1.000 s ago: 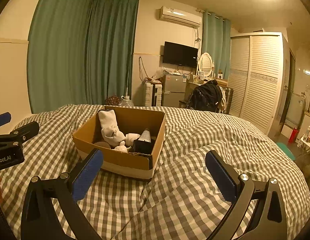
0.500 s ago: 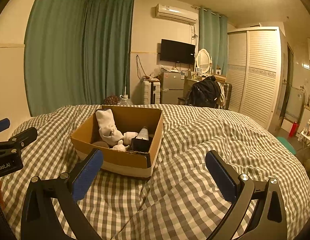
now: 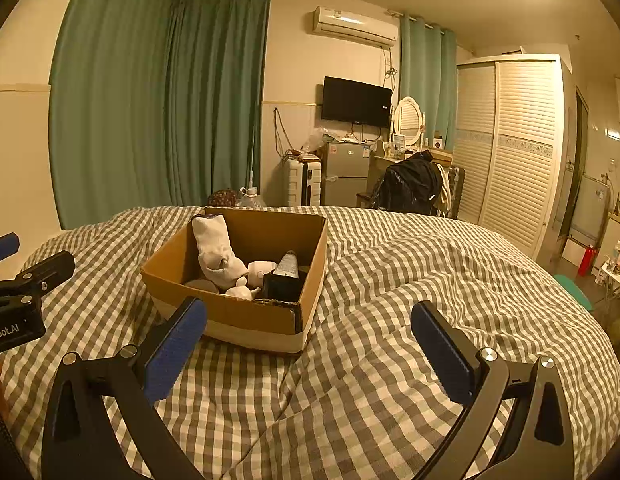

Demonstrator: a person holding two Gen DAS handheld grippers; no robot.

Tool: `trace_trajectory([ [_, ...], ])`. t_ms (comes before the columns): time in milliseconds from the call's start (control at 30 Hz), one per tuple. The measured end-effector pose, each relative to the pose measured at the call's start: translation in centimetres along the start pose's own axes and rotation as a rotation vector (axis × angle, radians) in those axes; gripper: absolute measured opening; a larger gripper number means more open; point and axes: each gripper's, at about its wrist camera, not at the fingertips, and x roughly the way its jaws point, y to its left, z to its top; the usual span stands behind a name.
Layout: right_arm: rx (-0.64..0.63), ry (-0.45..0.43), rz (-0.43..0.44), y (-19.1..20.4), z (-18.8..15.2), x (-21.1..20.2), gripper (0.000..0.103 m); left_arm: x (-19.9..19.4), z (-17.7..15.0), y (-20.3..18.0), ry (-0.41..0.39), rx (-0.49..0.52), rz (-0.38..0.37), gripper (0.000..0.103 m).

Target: Organize objects

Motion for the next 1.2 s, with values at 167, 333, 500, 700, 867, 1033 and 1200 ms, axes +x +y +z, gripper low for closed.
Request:
trace_trajectory([
  [167,-0.001,0.003,0.000,0.02,-0.12,0.07,0.102,0.11,-0.07,0.30,0.006,-0.008,0.003,0.103],
  [333,-0.004,0.003,0.000,0.06,-0.18,0.12,0.103,0.07,-0.10,0.22,0.002,0.001,0.009,0.103],
  [500,-0.006,0.004,0.000,0.11,-0.24,0.16,0.102,0.06,-0.05,0.24,0.002,0.004,0.010,0.103],
  [700,-0.007,0.005,-0.001,0.13,-0.27,0.18,0.102,0.02,-0.08,0.21,0.002,0.007,0.012,0.103],
  [867,-0.007,0.005,-0.001,0.13,-0.26,0.18,0.103,0.00,-0.08,0.20,-0.002,0.005,0.013,0.103],
  [1033,-0.008,0.008,0.000,0.14,-0.37,0.27,0.102,0.08,-0.06,0.20,0.000,0.006,0.012,0.103],
  [1200,-0.010,0.010,-0.001,0.17,-0.49,0.31,0.102,0.02,-0.08,0.14,-0.001,0.006,0.012,0.103],
])
